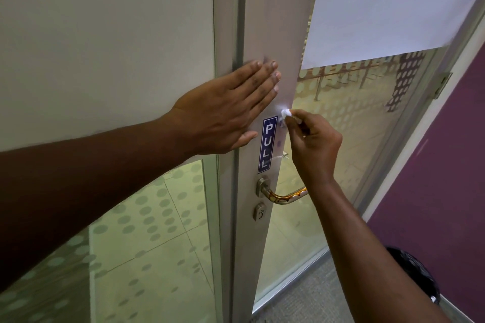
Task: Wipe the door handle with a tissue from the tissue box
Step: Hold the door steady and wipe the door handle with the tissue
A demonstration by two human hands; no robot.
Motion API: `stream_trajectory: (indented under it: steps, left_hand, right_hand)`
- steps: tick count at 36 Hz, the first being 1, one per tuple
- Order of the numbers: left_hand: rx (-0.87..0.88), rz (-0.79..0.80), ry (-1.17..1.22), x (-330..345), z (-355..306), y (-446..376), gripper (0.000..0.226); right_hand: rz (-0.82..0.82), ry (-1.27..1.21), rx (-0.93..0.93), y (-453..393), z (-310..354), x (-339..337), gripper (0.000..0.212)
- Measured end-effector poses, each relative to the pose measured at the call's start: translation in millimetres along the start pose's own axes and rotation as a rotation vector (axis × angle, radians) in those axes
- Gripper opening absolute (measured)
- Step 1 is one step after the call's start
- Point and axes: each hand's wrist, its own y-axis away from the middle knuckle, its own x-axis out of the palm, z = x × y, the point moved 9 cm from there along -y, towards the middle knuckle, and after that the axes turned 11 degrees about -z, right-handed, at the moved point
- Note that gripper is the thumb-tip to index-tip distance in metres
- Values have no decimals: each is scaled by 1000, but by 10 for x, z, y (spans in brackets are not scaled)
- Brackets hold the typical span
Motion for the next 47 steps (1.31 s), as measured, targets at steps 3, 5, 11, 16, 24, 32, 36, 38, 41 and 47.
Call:
stream_trajectory:
  steps: [3,5,11,16,24,32,36,38,41,47]
  left_hand:
    - [6,-16,-7,-13,-3,-1,84]
    - [7,-18,-9,-11,-3,3,84]
    - [1,-2,2,2,0,9,83]
    - [4,-6,-13,-2,2,6,84]
    - [3,-2,-10,18,2,-9,85]
    - [12,-18,-30,-17,-7,2,85]
    - [8,-16,-31,-19,5,1,85]
    - [7,-10,-24,-10,1,0,85]
    - [6,-11,-15,-1,-3,-2,85]
    - [3,-26,-10,-4,-11,-4,84]
  right_hand:
    - [-6,39,-27,75,11,48,19]
    - [-6,57,-38,167,-4,63,18]
    - [88,79,-14,322,-165,58,17]
    - [49,53,-43,143,-137,-8,17]
    - [14,70,-58,313,-124,82,20]
    - [115,73,-3,587,-268,105,18]
    - [76,38,85,450,-318,9,15]
    - [14,17,128,345,-305,-42,16]
    - [-33,-22,125,233,-232,-37,17]
    - [-46,41,19,385,-142,74,17]
